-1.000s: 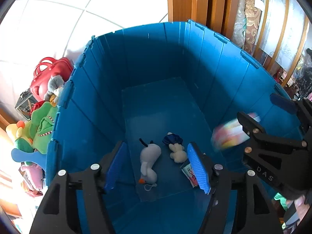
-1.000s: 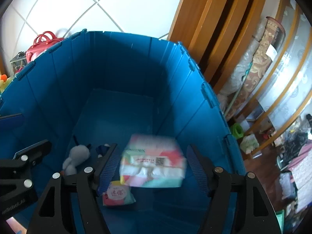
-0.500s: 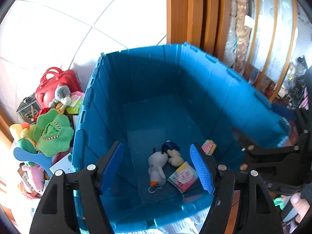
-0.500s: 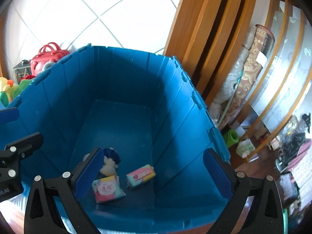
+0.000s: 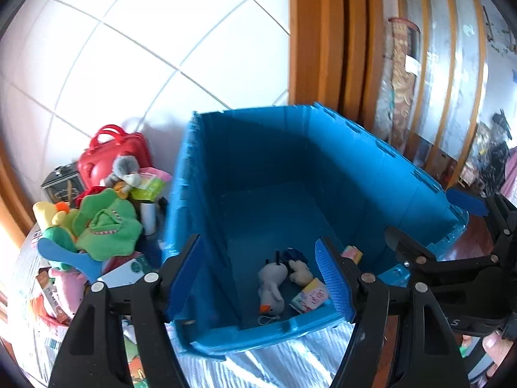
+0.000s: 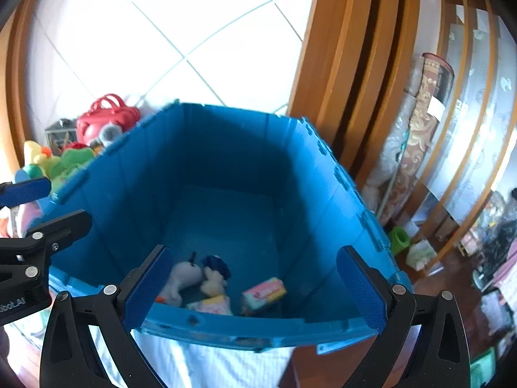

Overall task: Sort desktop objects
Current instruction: 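Withdraw both tools from the crate back toward the pile, then grasp the small white box with the left tool while the right tool grasps the red-and-teal medicine box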

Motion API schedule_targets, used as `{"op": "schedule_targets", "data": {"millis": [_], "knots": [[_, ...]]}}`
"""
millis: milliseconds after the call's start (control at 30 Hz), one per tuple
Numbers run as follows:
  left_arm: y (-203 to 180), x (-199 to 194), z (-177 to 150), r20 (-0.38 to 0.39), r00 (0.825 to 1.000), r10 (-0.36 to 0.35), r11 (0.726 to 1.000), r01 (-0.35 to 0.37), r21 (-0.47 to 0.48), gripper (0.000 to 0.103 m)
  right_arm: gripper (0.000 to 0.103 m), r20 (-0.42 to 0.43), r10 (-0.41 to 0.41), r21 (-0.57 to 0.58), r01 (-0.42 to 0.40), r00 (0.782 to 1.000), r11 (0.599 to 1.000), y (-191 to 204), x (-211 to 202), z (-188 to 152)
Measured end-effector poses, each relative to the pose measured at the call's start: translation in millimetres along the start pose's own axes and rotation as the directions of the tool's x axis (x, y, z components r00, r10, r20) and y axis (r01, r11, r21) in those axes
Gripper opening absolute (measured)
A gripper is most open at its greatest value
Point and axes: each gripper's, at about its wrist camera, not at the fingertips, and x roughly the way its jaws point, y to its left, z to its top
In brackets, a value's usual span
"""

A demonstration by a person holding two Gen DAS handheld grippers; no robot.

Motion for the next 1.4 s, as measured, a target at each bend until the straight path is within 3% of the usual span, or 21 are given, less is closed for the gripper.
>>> {"op": "schedule_targets", "data": {"millis": [200,433,733,900,1133,1233,1400], "knots": [[50.5,-14.5,-13.0,0.018,0.999,0.051,0.996,-0.049,-0.078,0.071,0.103,0.078,0.079,-0.003,-0.079,0.994,0.997,38.3,-19.9,7.5],[126.0,-37.1,-35.9,0.025,0.987,0.158,0.973,-0.151,-0.172,0.071,0.103,0.141,0.19,-0.053,-0.184,0.972,0.981,107.0,-35.0,20.4],[241.5,-58.0,-84.5,-0.032,0.95,0.311,0.926,-0.311,-0.212,0.071,0.103,0.144,0.317,-0.139,-0.298,0.937,0.944,215.3,-41.0,26.7],[304.3,-54.0,-121.3,-0.109,0.925,0.365,0.899,-0.38,-0.219,0.071,0.103,0.088,0.378,-0.174,-0.36,0.921,0.917,278.4,-31.6,17.2],[376.6,-31.1,-182.8,-0.255,0.892,0.374,0.871,-0.432,-0.235,0.071,0.103,-0.079,0.407,-0.16,-0.415,0.91,0.896,339.7,11.3,-14.8],[408.2,-22.9,-210.0,-0.318,0.87,0.376,0.854,-0.459,-0.247,0.071,0.103,-0.149,0.399,-0.145,-0.419,0.905,0.896,359.2,34.7,-29.3],[465.0,-11.8,-258.3,-0.423,0.814,0.399,0.807,-0.53,-0.26,0.071,0.103,-0.24,0.368,-0.109,-0.401,0.899,0.909,380.8,66.4,-50.3]]}}
